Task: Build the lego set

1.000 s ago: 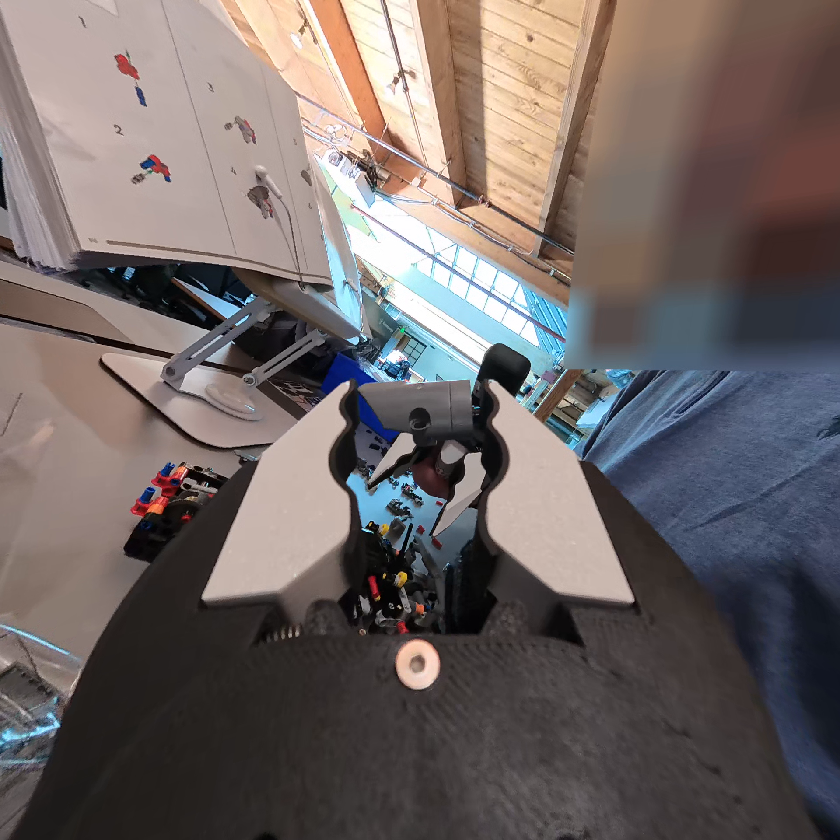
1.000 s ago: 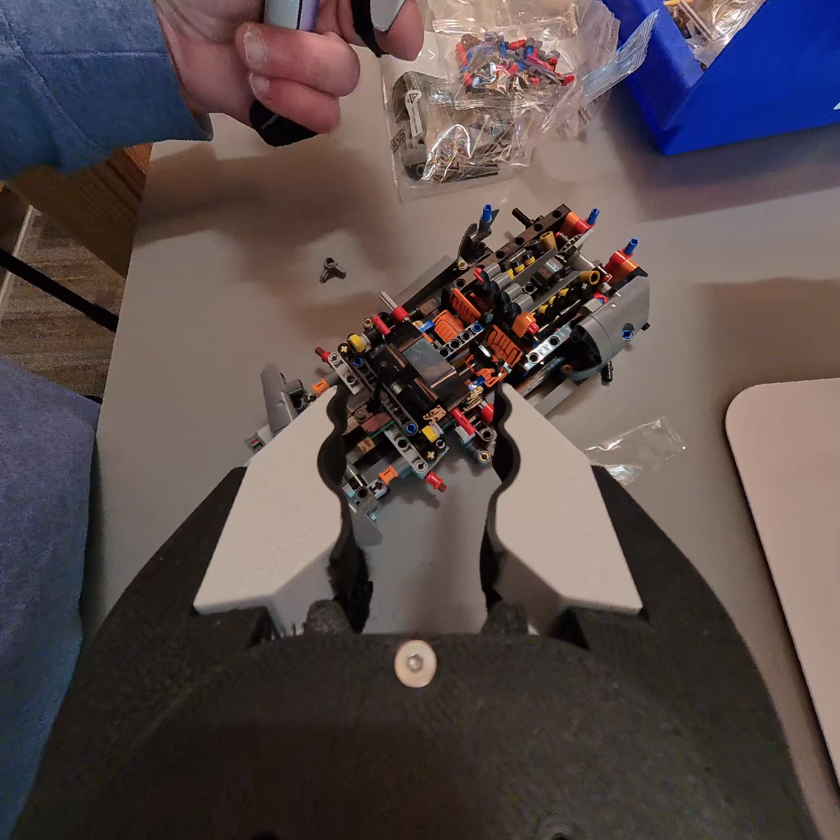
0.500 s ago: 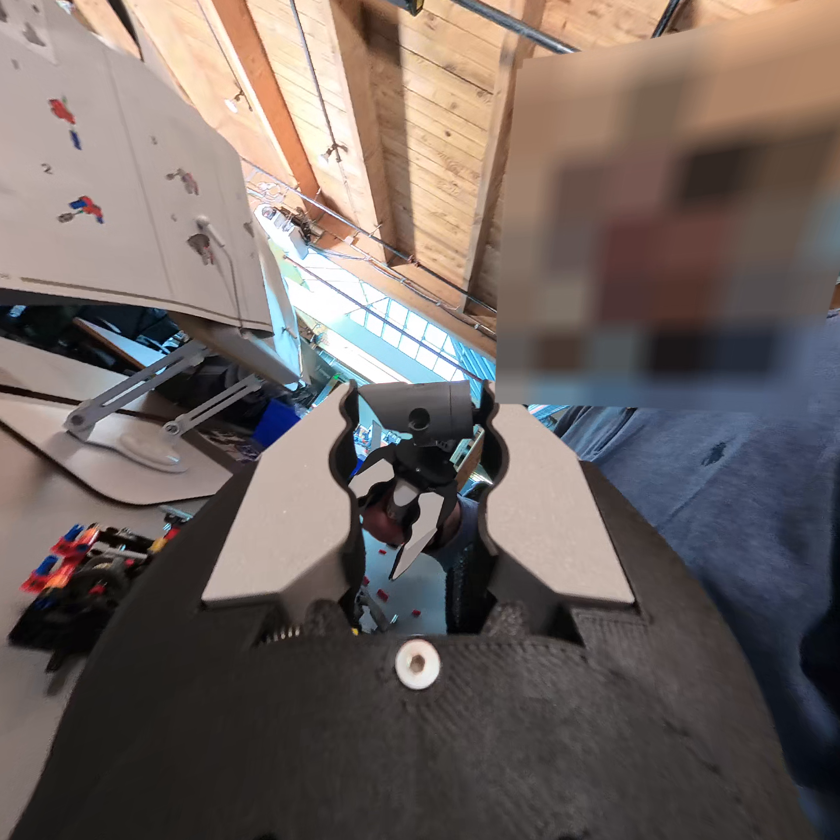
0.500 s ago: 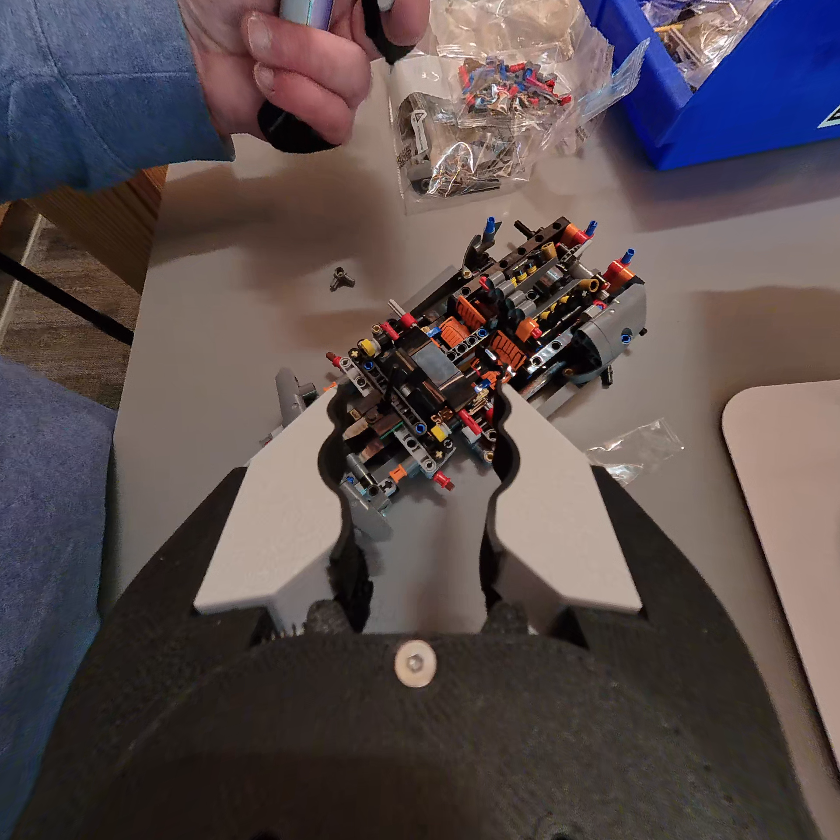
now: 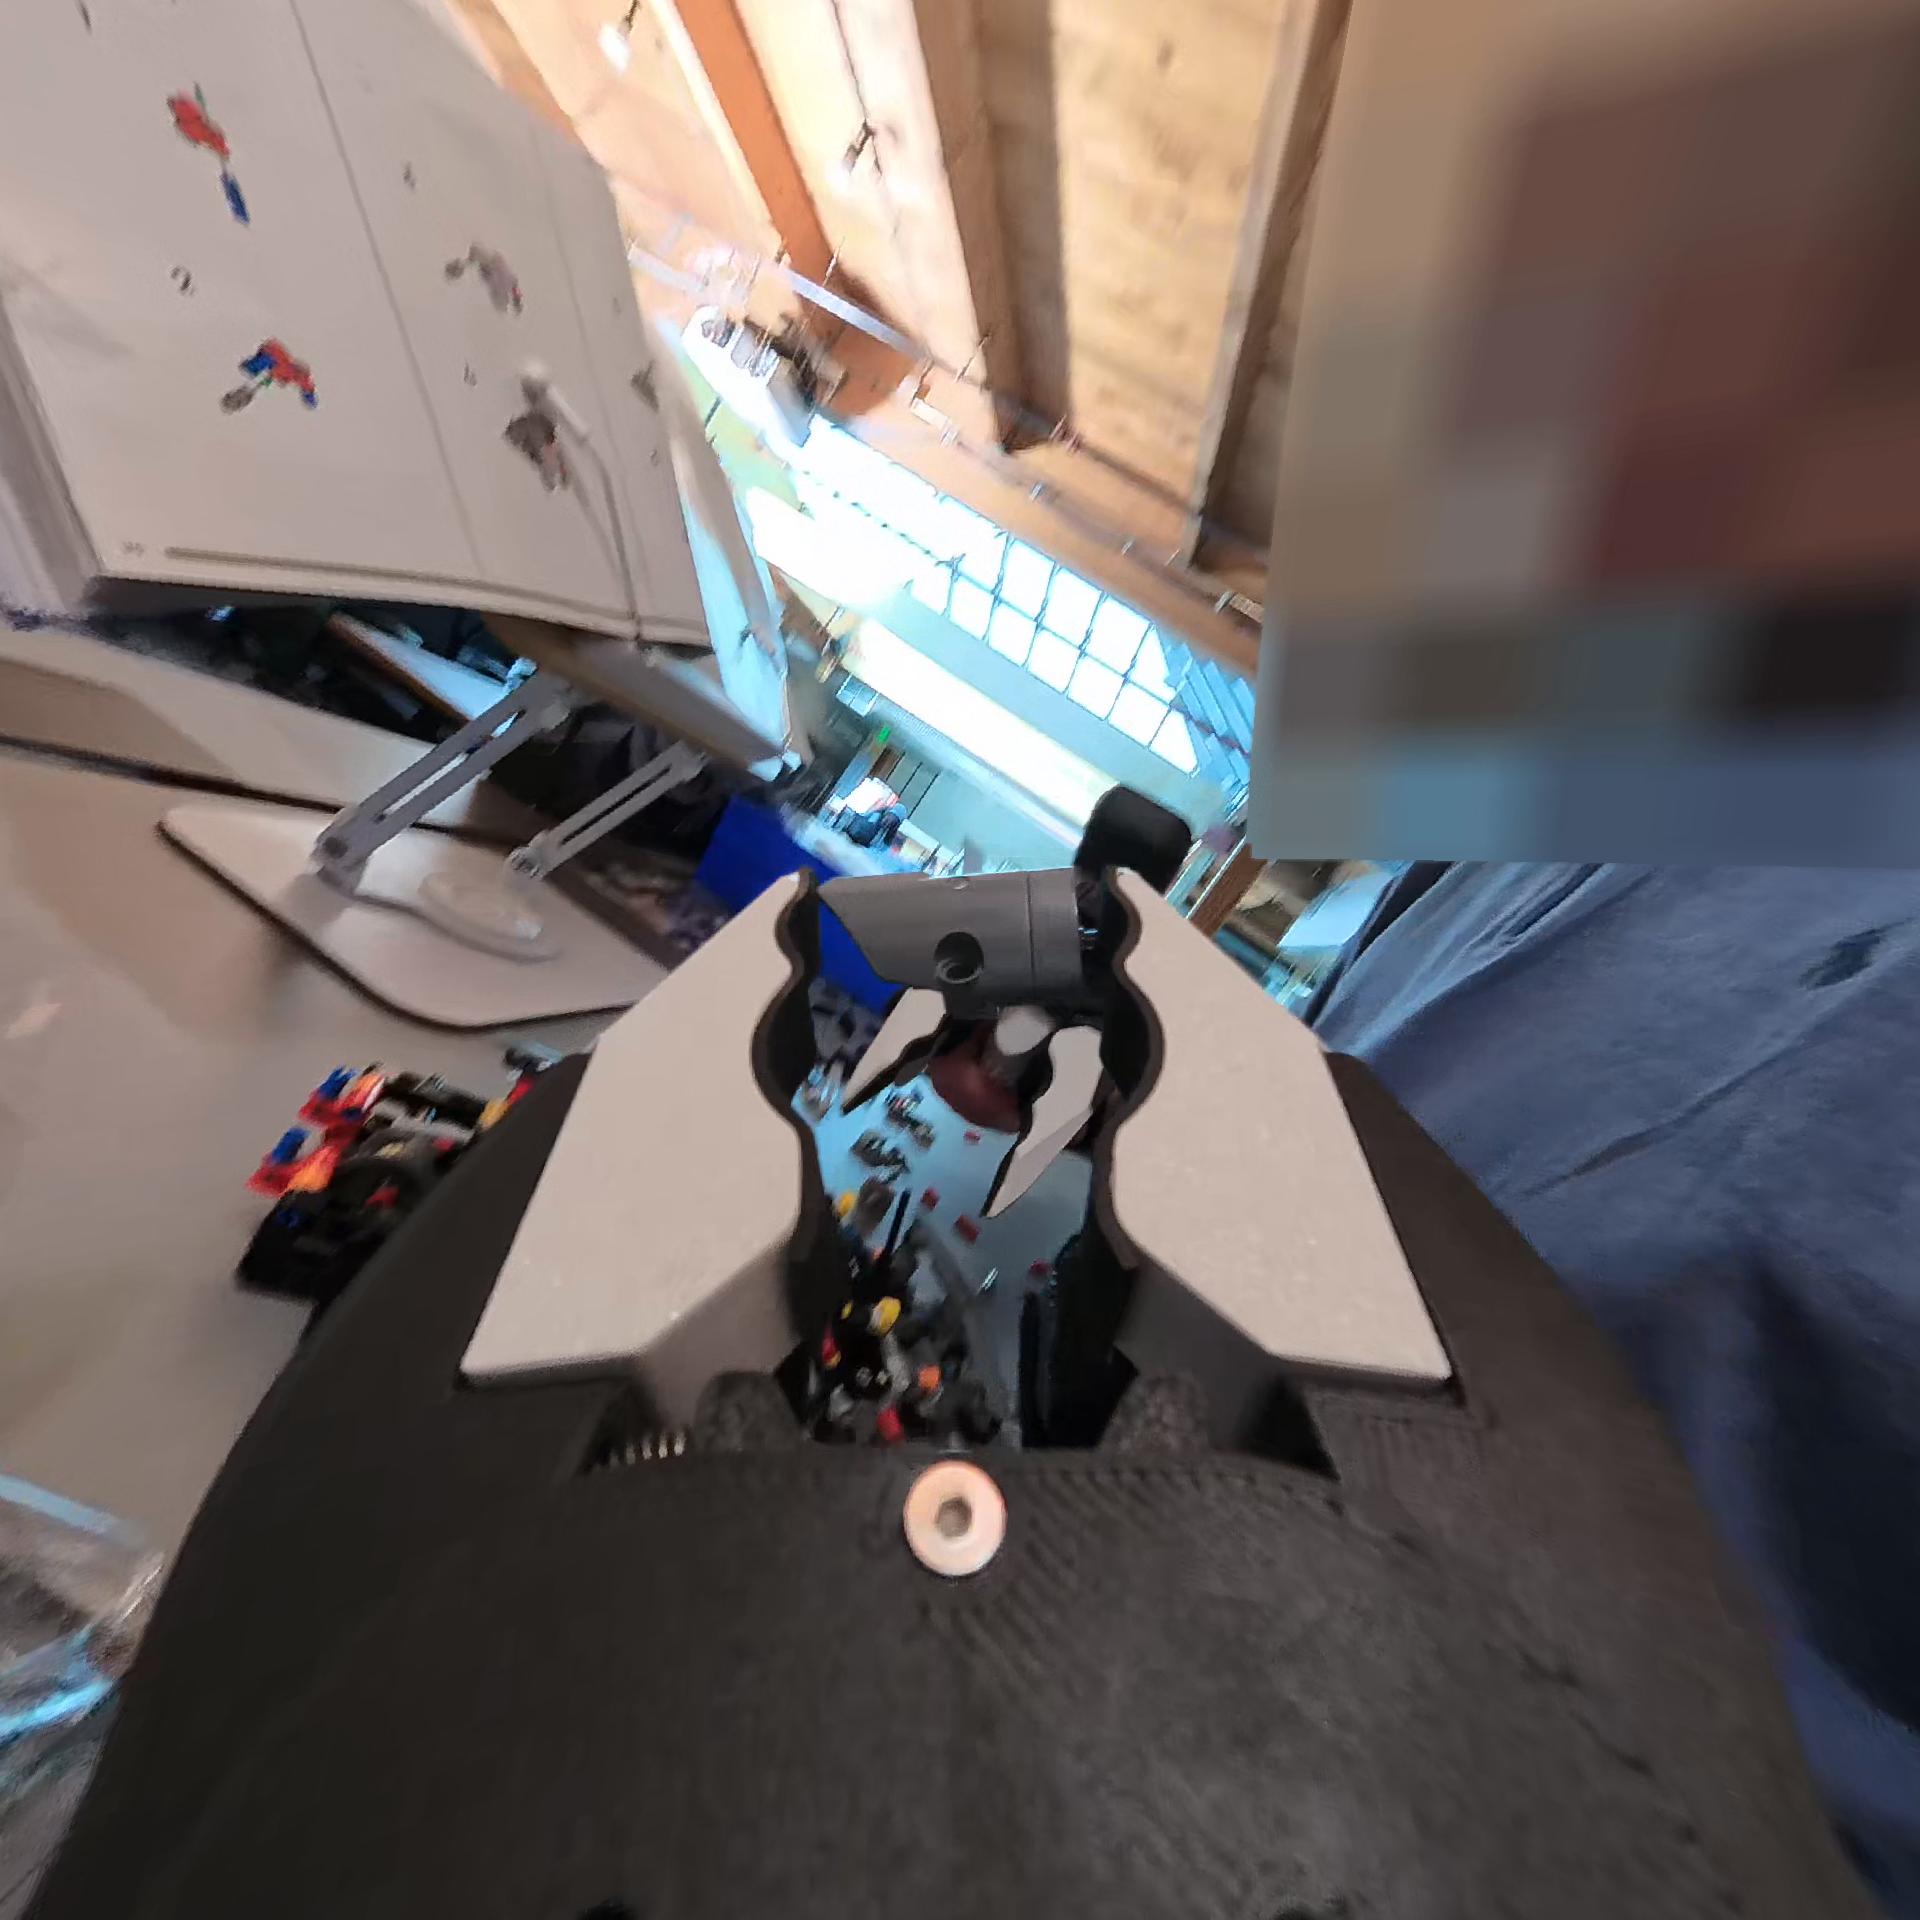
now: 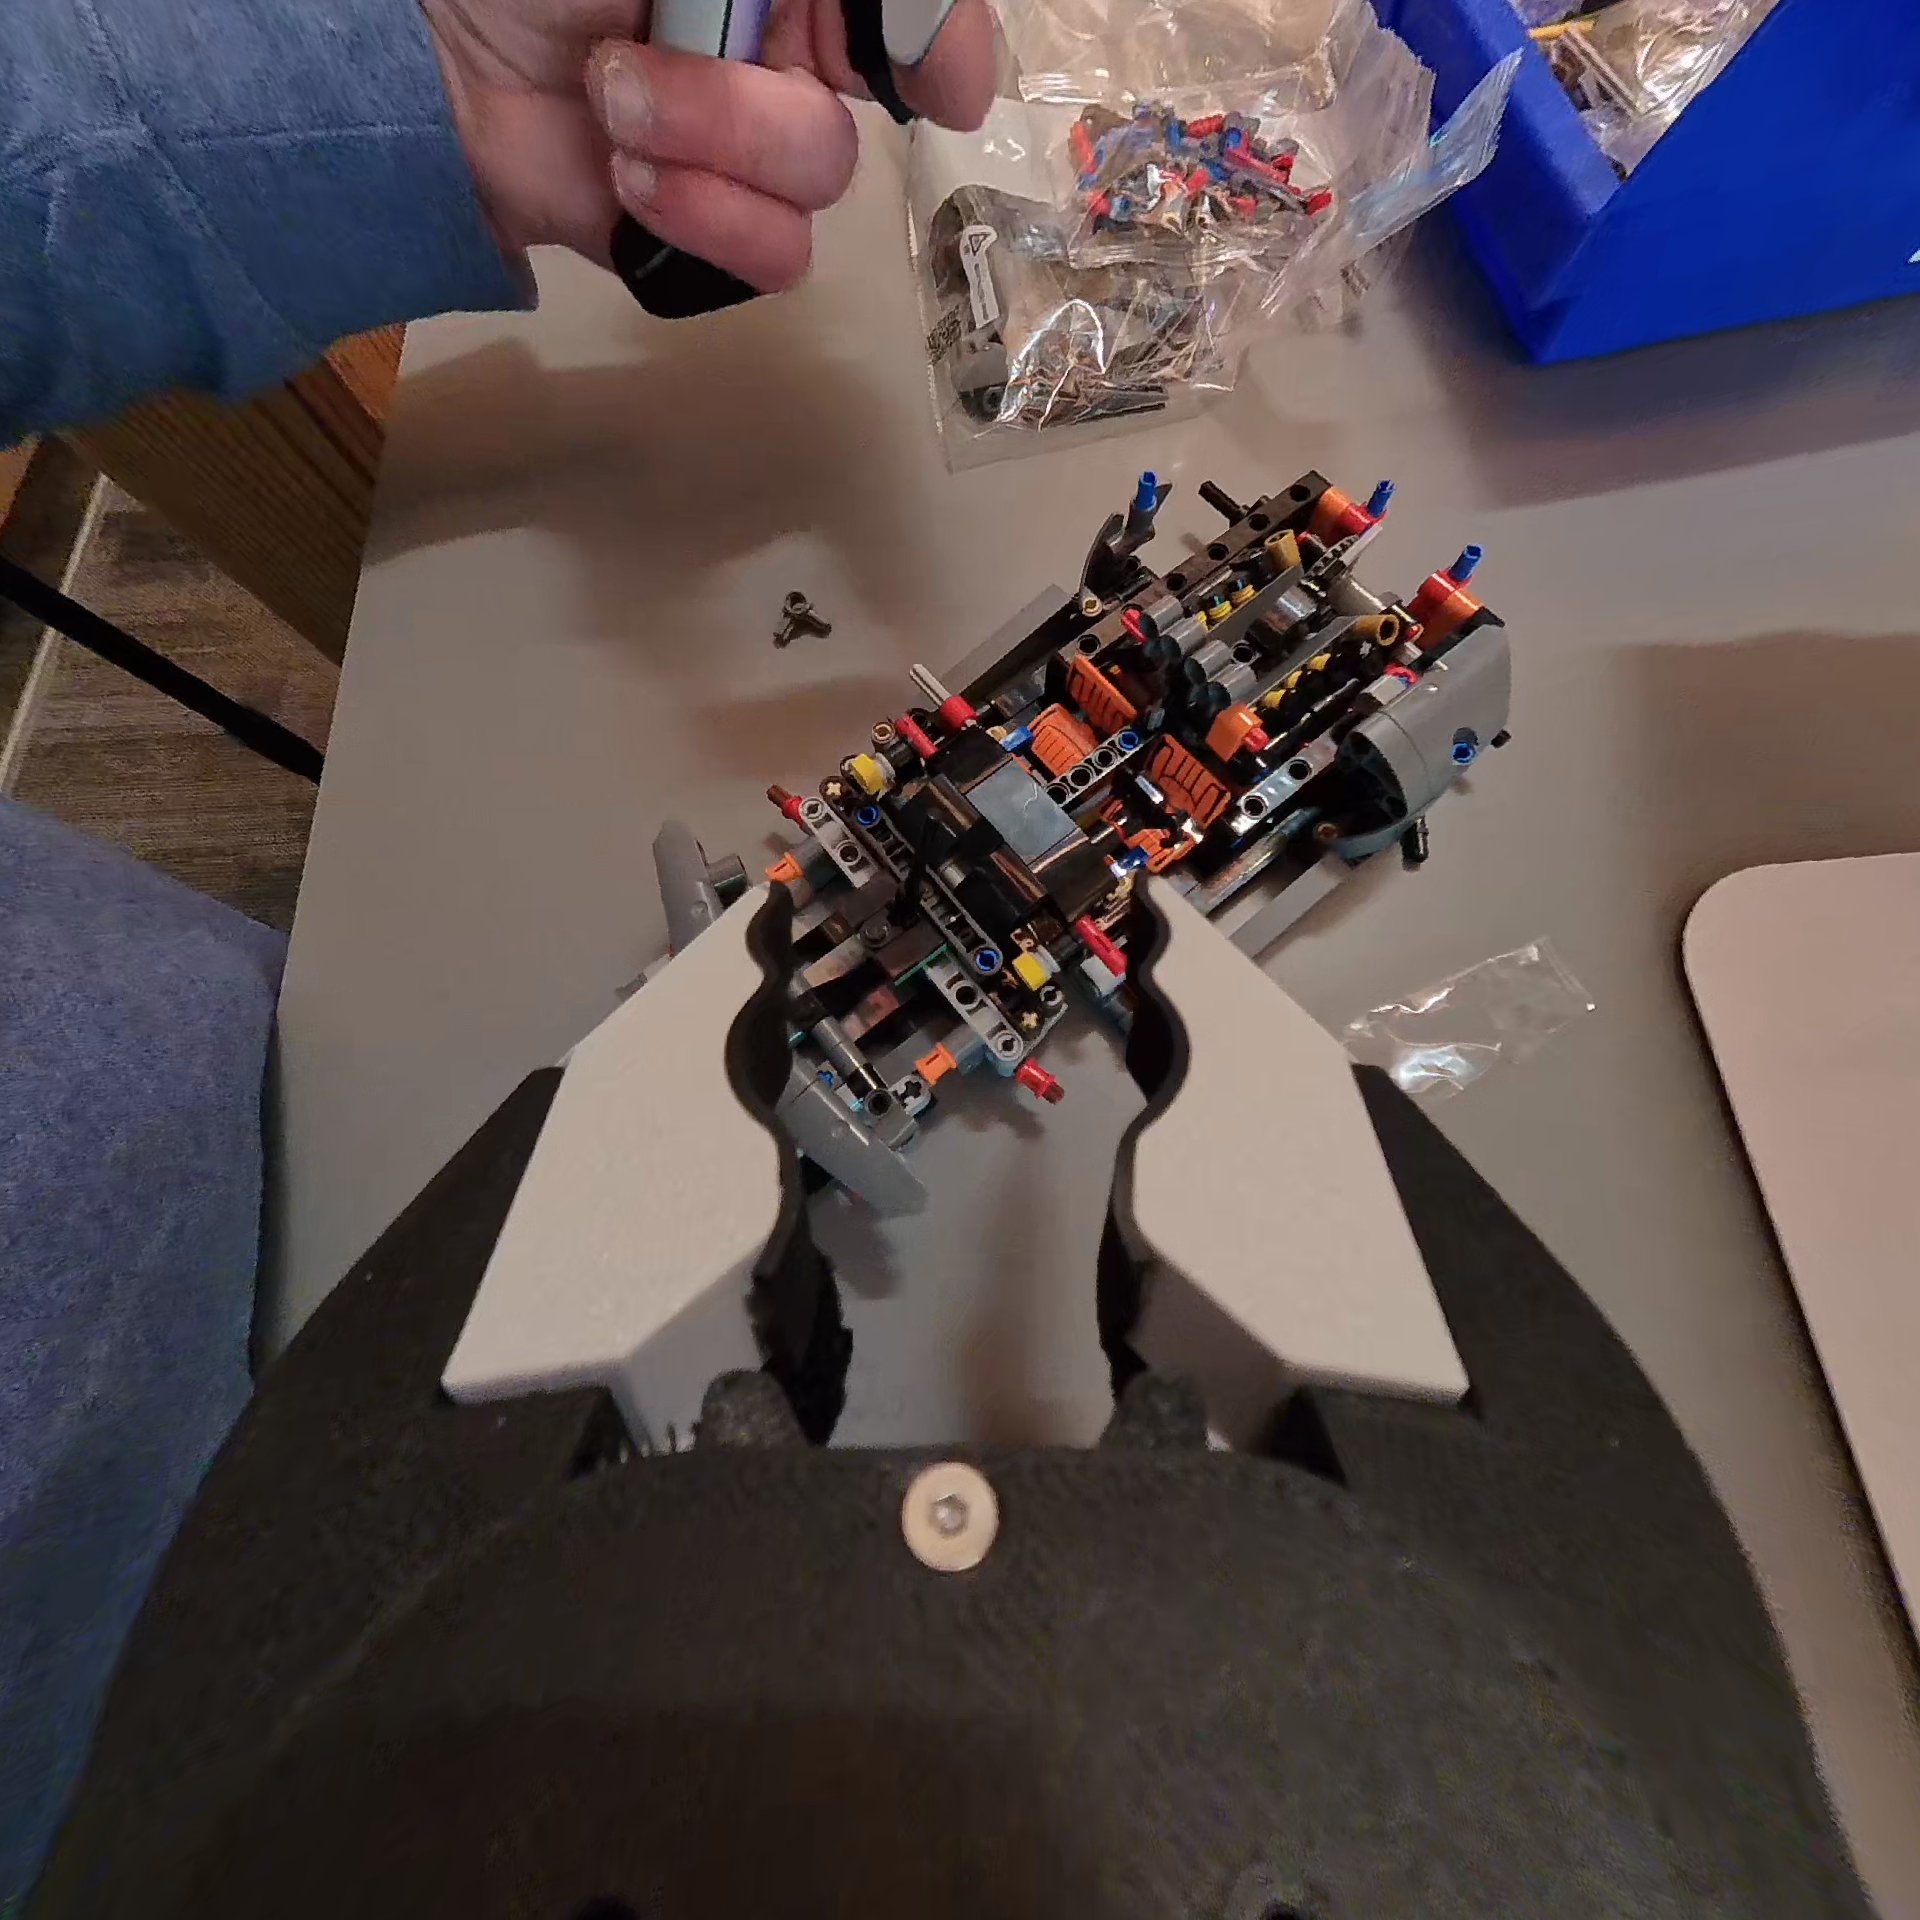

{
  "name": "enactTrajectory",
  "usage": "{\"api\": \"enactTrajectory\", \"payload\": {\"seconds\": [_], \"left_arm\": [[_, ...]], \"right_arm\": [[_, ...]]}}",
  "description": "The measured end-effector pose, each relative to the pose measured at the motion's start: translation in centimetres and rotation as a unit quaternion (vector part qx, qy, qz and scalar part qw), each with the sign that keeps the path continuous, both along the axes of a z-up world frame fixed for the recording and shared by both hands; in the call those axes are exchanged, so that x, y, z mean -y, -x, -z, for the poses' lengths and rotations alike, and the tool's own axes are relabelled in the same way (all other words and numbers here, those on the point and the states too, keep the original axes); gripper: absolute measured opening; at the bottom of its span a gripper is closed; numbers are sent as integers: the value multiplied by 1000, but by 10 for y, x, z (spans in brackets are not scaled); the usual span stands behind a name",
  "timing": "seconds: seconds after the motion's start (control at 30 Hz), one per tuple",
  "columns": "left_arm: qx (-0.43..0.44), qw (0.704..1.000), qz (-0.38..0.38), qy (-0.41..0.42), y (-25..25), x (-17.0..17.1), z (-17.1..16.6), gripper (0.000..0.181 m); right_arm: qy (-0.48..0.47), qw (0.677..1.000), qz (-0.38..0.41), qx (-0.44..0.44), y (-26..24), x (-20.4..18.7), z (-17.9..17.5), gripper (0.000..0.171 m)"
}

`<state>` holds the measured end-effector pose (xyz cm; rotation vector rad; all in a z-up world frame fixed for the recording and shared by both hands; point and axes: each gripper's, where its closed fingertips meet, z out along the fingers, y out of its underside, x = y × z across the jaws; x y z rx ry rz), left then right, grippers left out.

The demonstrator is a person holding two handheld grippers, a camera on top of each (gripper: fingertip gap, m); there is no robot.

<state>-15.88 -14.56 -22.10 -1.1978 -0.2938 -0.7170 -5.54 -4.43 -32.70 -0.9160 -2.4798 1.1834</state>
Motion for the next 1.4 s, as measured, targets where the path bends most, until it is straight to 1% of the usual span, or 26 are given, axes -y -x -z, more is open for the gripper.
{"api": "enactTrajectory", "payload": {"seconds": [0.07, 0.3, 0.73, 0.8, 0.87, 0.93, 1.03, 1.1, 1.3, 1.4], "left_arm": [[-5, 1000, 0, 17, 1, -2, 6, 51], [3, 1000, 2, 26, -2, -5, 15, 51], [-2, 999, 10, 38, -5, -13, 17, 52], [-16, 999, -3, 50, -5, -15, 20, 52], [-59, 994, -29, 85, -5, -21, 25, 52], [-115, 983, -61, 131, -5, -27, 30, 52], [-217, 949, -104, 204, -7, -34, 34, 52], [-269, 926, -123, 236, -8, -37, 34, 51], [-364, 866, -164, 302, -7, -40, 39, 51], [-390, 846, -175, 318, -7, -40, 40, 52]], "right_arm": [[1, 1000, -1, 0, -1, 1, 0, 62], [-1, 1000, 0, -1, -6, 2, -1, 62], [2, 1000, 8, 0, -17, -4, -1, 62], [1, 1000, 6, 1, -18, -5, -1, 63], [0, 1000, 5, 0, -19, -5, -2, 63], [-1, 1000, 3, 1, -20, -5, -1, 63], [-3, 1000, 0, 2, -22, -5, -1, 63], [-3, 1000, -3, 2, -22, -5, -1, 63], [-2, 1000, -10, 0, -23, -2, -3, 63], [-2, 1000, -11, 0, -24, -3, -2, 63]]}}
